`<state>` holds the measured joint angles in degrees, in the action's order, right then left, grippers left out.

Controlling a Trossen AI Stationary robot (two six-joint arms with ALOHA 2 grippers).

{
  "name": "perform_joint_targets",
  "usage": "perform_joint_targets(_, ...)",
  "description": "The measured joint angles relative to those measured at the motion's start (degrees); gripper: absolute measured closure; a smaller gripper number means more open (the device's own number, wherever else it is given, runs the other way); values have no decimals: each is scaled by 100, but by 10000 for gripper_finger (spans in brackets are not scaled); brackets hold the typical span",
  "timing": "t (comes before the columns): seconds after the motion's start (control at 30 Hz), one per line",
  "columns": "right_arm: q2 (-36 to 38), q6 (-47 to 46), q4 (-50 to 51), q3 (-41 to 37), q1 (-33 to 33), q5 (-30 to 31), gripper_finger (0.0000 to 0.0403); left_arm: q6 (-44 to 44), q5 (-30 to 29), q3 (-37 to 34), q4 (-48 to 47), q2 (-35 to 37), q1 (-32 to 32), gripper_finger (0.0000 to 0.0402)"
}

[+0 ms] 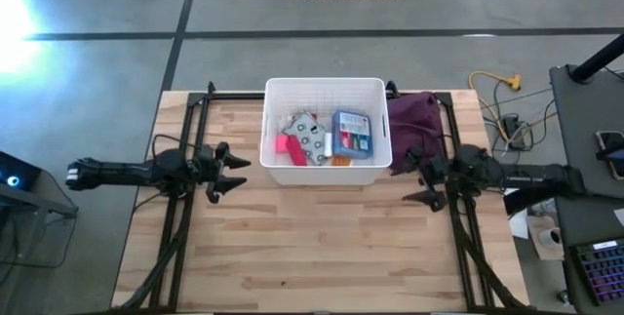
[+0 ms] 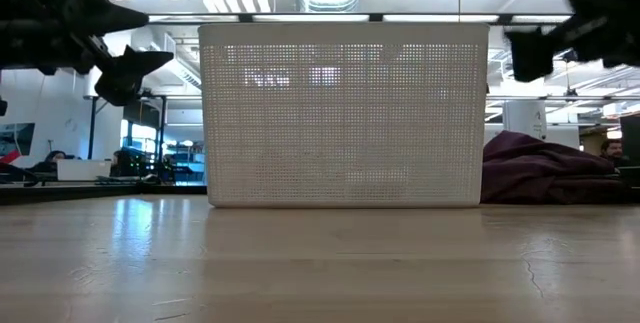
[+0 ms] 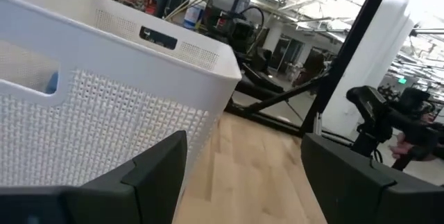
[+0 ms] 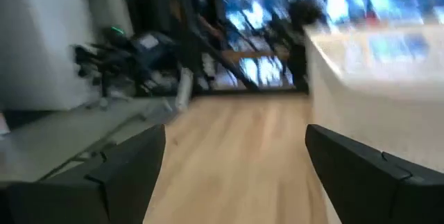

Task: Pick & place medical supplies in basket/bin
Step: Return to Home Position

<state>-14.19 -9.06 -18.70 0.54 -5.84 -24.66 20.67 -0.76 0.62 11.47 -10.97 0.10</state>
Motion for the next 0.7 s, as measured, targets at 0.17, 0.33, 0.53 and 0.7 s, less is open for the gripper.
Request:
perform_joint_targets(0.17,17,-192,-13,-2,-460,-141,67,0,-4,0,-6,-112,0,139)
perform_joint_targets(0.33,7,43,-111,-2,-456,-296,63,0,-6,-2,-9,-234,0,139)
perform_joint_targets(0.53,10,-880,-76,-2,-456,-285,60,2,-4,-2,-12,-387,0,139)
perform_joint_targets(0.7,10,-1030,-76,-2,-456,-283,65,2,-4,0,-14,-526,0,139)
